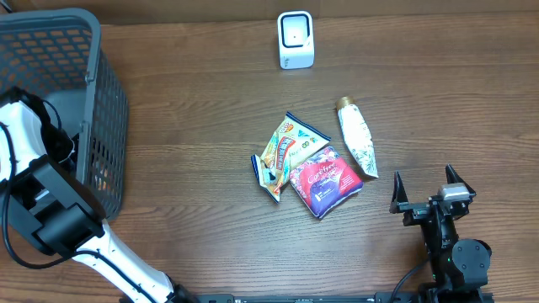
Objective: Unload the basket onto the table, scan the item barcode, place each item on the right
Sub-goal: 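Reach the left gripper into the basket and grasp the white tissue pack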
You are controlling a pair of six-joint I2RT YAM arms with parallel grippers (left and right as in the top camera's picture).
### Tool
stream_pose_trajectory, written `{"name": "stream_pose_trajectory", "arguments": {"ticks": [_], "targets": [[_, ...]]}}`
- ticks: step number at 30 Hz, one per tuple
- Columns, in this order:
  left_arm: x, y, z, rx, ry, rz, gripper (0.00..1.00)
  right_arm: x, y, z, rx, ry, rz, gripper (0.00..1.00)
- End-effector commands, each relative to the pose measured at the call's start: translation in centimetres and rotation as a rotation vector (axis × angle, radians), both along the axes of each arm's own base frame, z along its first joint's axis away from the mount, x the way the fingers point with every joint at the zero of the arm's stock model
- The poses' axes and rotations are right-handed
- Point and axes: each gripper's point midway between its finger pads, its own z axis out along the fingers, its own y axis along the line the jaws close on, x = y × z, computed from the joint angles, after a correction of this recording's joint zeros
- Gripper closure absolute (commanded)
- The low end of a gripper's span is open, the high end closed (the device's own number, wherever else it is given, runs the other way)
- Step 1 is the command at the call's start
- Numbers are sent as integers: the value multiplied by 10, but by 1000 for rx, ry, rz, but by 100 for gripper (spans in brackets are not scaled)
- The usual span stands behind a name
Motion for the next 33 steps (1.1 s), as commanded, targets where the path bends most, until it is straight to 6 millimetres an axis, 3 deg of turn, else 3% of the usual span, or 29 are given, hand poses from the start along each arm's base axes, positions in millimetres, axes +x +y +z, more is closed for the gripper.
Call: {"name": "stream_pose_trajectory", "arguments": {"ticks": [1, 4, 11, 12, 17, 21, 27, 30, 33], "targets": [[1, -11, -14, -33, 5, -34, 26, 0, 0, -1, 0, -8, -2, 0], [4, -10, -17, -24, -4, -37, 33, 0, 0, -1, 0, -8, -2, 0], [8, -6, -15, -13, -25, -33, 92, 0, 0, -1, 0, -8, -2, 0], [9, -6, -13, -11, -29, -33, 96, 0, 0, -1, 0, -8, -2, 0], [24, 1, 18, 5, -80, -29, 96, 0, 0, -1, 0, -8, -2, 0], [47, 5, 73, 11, -212, -15, 96, 0, 0, -1, 0, -8, -2, 0], [87, -2, 186, 54, -570, -65, 96, 0, 0, -1, 0, -8, -2, 0], [89, -14, 246, 142, -733, -102, 96, 0, 0, -1, 0, -8, -2, 0], [82, -32, 289, 205, -828, -148, 96, 0, 0, -1, 0, -8, -2, 0]]}}
